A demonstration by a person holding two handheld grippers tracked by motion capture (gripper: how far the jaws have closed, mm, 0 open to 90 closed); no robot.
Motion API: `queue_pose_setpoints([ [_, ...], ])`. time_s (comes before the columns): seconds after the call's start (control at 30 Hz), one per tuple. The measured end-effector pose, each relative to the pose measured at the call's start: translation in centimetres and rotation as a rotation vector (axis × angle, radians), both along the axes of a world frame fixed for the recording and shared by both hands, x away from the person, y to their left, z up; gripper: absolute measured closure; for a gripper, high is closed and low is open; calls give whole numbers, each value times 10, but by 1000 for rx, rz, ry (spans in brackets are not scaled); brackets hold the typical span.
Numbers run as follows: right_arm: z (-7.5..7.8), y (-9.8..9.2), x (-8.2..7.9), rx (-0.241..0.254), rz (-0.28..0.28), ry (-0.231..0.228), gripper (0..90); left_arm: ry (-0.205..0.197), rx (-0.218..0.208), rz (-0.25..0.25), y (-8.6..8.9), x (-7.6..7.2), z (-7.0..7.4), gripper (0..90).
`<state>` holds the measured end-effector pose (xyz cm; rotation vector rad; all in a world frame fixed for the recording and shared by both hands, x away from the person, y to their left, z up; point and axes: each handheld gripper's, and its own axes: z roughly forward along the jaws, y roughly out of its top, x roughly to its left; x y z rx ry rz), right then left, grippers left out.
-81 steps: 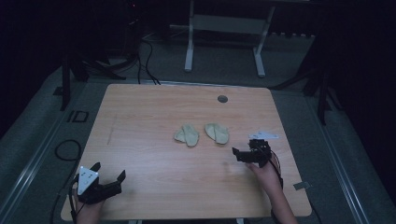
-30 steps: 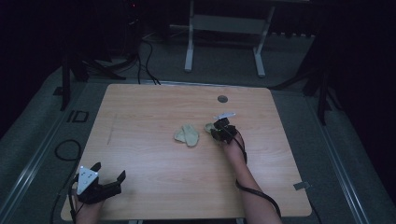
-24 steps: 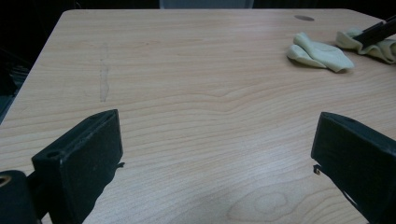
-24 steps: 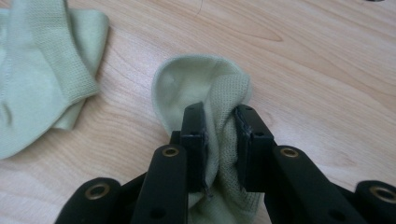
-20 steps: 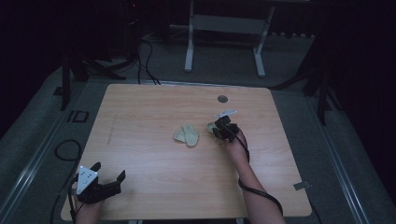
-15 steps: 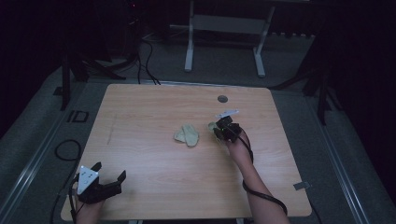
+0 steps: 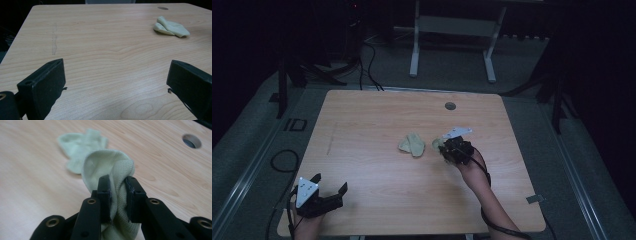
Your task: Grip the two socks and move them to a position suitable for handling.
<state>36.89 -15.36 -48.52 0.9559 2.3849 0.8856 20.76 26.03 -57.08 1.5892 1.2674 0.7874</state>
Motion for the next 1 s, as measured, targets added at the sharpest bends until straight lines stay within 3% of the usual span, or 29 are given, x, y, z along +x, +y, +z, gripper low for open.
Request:
queue_pose_setpoints([
  [0.13,4,7,-21,-7,54,-23,757,-2,-4,3,0,0,0,22],
  [0.5,1,20,-62,-24,167,-22,756,-1,-7,2,1,0,0,22],
  [0.7,-15,23,-74,-17,200,9,756,3,-5,2,1,0,0,22],
  [1.0,-49,29,-89,-49,260,55,755,8,-7,-2,1,1,0,22],
])
